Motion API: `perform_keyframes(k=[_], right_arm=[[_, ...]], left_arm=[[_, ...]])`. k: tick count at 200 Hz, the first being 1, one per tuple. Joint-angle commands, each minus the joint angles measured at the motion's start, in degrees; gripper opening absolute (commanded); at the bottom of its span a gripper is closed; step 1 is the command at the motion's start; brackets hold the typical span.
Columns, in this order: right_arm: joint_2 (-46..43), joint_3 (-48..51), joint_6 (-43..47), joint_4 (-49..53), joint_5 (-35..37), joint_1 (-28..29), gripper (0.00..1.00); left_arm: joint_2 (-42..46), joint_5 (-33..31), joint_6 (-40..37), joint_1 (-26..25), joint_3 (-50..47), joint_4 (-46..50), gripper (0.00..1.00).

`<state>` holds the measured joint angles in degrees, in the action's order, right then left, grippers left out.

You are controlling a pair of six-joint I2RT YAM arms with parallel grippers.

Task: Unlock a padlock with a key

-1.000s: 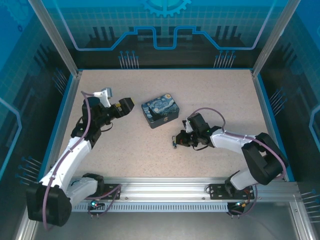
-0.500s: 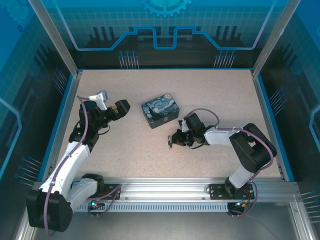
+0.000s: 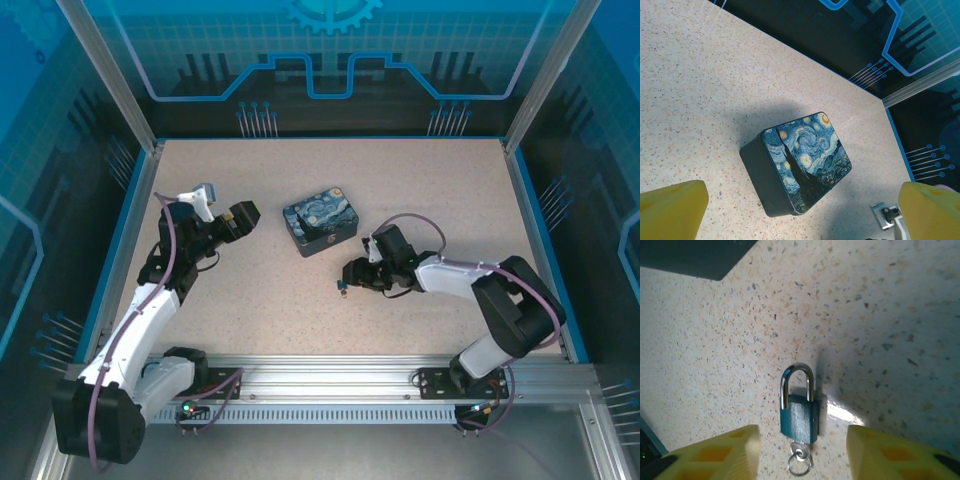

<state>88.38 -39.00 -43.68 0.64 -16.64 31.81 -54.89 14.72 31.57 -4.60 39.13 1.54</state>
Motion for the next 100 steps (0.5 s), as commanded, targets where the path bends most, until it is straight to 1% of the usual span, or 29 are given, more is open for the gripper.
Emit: perform_keyframes(k=[1, 37, 61, 79, 93, 100], right_arm=[[-4.09, -1.63, 3.95, 7.39, 2.52, -1.11, 0.57], [-8.81, -4.87, 8.82, 16.56, 5.69, -2.12, 0.71], [-12.45, -7.59, 12.17, 23.67, 11.26, -2.33, 0.80], [-15.66, -8.86, 14.06, 26.49, 14.88, -2.88, 0.90], [-18.23, -9.40, 15.40, 28.16, 18.14, -3.48, 1.00], [-19.36, -9.66, 16.04, 28.88, 20.00, -4.02, 1.00]], left_arm=[[1.08, -1.07, -0.18, 0.72, 0.84, 1.58, 0.99], [1.86, -2.82, -1.97, 0.95, 1.78, 3.68, 0.99], [3.09, -4.54, -2.83, 1.09, 1.93, 4.09, 0.99], [4.19, -7.13, -3.30, 1.19, 1.65, 4.27, 0.99], [5.23, -9.38, -3.95, 1.28, 1.64, 5.11, 0.99], [5.93, -10.54, -4.64, 1.42, 1.73, 5.99, 0.99]])
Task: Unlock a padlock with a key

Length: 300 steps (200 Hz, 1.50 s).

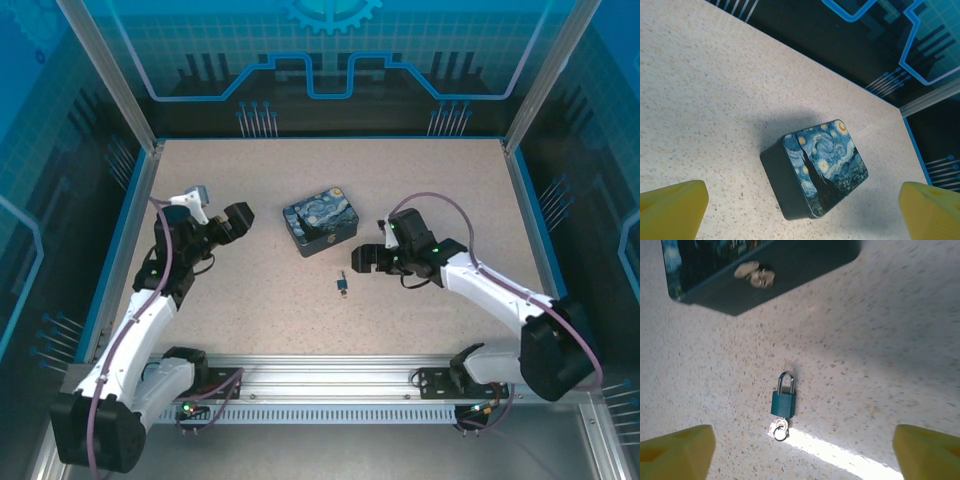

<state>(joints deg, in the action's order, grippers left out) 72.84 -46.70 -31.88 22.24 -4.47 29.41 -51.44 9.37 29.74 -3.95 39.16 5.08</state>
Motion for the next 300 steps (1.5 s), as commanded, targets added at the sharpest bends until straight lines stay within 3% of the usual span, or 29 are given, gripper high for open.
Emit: perform_keyframes(k=[1, 63, 86, 127, 155, 183, 238, 267, 300], right_arm=[[-4.01, -1.98, 4.34, 7.38, 8.08, -1.67, 1.00], [-18.15, 1.53, 7.81, 3.46, 20.27, -6.96, 1.00], [-25.05, 8.41, 8.94, -4.80, 25.34, -9.17, 1.00], [-31.14, 24.12, 21.43, -24.83, 27.49, -14.58, 1.00], [-25.65, 26.88, 23.61, -29.90, 23.85, -21.29, 1.00], [-16.83, 30.38, 23.45, -43.22, 22.93, -25.09, 1.00], [1.11, 26.72, 29.14, -62.53, 14.26, -26.44, 1.00], [13.50, 25.09, 30.37, -72.12, 11.62, -26.44, 1.00], [12.68, 24.55, 30.17, -69.49, 11.92, -26.35, 1.00]], left_arm=[[2.61, -5.38, -2.87, 0.77, 1.71, 2.60, 0.99], [11.30, -12.74, -12.22, 1.31, -0.15, 4.51, 0.99], [12.38, -16.65, -14.34, 1.35, -3.11, 2.39, 0.99], [10.97, -21.65, -19.57, 1.35, -12.95, -9.07, 0.99], [6.22, -23.69, -20.32, 1.41, -16.03, -12.94, 0.99], [-0.78, -23.17, -20.90, 1.48, -18.35, -18.88, 0.99], [-16.00, -18.85, -24.38, 2.01, -20.33, -33.74, 0.99], [-22.14, -12.60, -28.76, 2.61, -19.70, -43.59, 0.99], [-29.00, -7.30, -31.96, 3.07, -18.10, -50.89, 0.99]])
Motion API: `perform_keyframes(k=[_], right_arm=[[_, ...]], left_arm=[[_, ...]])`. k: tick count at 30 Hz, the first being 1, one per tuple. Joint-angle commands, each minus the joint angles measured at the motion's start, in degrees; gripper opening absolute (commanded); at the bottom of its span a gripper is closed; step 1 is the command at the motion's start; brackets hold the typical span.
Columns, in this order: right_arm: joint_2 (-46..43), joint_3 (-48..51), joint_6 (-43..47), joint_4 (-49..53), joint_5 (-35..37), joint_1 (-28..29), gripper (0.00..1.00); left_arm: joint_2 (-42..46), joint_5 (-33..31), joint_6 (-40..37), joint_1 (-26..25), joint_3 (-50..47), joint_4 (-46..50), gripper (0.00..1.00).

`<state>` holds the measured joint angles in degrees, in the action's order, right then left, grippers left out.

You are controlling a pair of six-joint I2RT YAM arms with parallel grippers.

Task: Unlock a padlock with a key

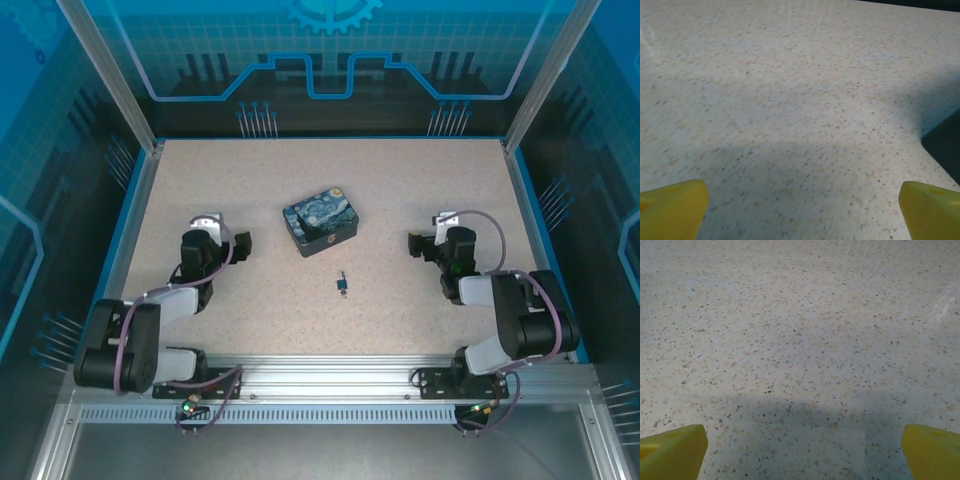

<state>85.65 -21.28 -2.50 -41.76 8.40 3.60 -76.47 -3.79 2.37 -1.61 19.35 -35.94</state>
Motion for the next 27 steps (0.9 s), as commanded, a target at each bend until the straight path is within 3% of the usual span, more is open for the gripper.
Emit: perform_keyframes(k=[1, 5, 6, 8, 12, 27], right_arm=[[-0.04, -0.91, 0.68, -5.47, -0.81, -0.61, 1.00], [0.22, -2.02, 0.40, -3.90, 0.50, -0.29, 1.00], [0.16, -2.04, 0.40, -3.52, 0.59, -0.25, 1.00], [0.32, -2.60, 1.27, -2.91, 1.40, 0.47, 1.00], [0.40, -3.60, 2.70, -1.17, -3.03, 0.36, 1.00], [0.49, -3.95, 3.55, -0.43, -6.11, -0.14, 1.00]], left_arm=[[-4.27, 5.83, -4.67, 0.73, 1.67, -10.21, 0.99], [-12.87, 6.78, -4.48, 1.73, -0.12, -22.81, 0.99], [-11.56, 7.13, -3.87, 2.24, 0.11, -19.62, 0.99], [-12.67, 8.05, -3.17, 2.96, 0.09, -21.90, 0.99], [-12.19, 6.74, -1.92, 3.58, 2.64, -16.03, 0.99], [-12.44, 5.86, -1.93, 3.46, 2.62, -16.58, 0.99]])
